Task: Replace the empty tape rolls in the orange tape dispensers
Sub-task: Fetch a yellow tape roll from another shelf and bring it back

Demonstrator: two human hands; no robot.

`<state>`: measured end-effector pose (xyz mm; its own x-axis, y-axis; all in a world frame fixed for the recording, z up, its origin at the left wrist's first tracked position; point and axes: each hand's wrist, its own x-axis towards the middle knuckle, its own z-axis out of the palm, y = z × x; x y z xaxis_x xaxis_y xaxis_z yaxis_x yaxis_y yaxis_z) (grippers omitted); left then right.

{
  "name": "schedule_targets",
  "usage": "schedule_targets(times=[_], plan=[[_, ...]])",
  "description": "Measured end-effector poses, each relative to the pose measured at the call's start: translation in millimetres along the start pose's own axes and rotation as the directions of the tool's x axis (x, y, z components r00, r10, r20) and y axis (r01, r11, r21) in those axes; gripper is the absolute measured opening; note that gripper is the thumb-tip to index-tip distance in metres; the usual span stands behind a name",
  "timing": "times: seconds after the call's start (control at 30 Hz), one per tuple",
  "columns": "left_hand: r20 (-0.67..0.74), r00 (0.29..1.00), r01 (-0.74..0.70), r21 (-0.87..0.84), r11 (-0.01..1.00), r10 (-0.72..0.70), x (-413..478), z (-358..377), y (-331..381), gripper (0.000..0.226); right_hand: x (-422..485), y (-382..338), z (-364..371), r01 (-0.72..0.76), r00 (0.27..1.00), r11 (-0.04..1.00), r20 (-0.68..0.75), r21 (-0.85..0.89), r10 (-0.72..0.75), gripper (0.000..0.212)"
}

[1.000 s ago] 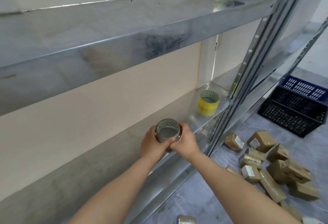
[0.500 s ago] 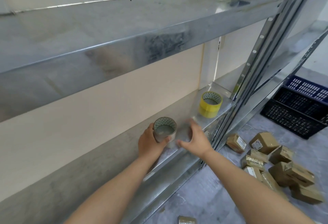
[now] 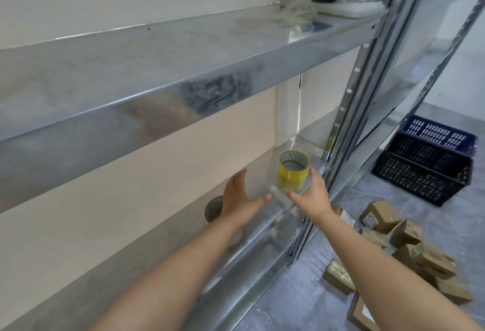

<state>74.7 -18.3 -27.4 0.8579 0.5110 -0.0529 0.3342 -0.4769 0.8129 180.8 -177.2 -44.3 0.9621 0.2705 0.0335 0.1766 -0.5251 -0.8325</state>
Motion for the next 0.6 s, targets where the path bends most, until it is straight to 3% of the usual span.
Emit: schedule_targets(times=[0.23,0.4,0.5,0.6], plan=[[0.102,0.995,0.023,-0.026,0.999,-0.02,51.2,43.3,20.4,0.09,27.5,22.4,-14.8,-0.096,0.988,0.992,0.113,-0.084,0.106,0.106],[0.24,0.966,0.136,-0.141,0.981,-0.1,79.3,65.0,27.2,0.093,48.6,16.4,-13.0,-0.024,0.995,1.0,0.096,0.014,0.023,0.082],[0.267,0.963,0.085,-0.137,0.987,-0.046,91.0,75.6,30.9,0.088,58.9,15.6,-9.0,-0.014,0.991,0.999,0.131,0.046,0.007,0.076],[0.248,0.969,0.018,-0.137,0.99,0.017,95.1,83.0,33.7,0.064,61.7,18.0,-4.9,0.002,0.996,1.0,0.091,0.017,-0.004,0.069]])
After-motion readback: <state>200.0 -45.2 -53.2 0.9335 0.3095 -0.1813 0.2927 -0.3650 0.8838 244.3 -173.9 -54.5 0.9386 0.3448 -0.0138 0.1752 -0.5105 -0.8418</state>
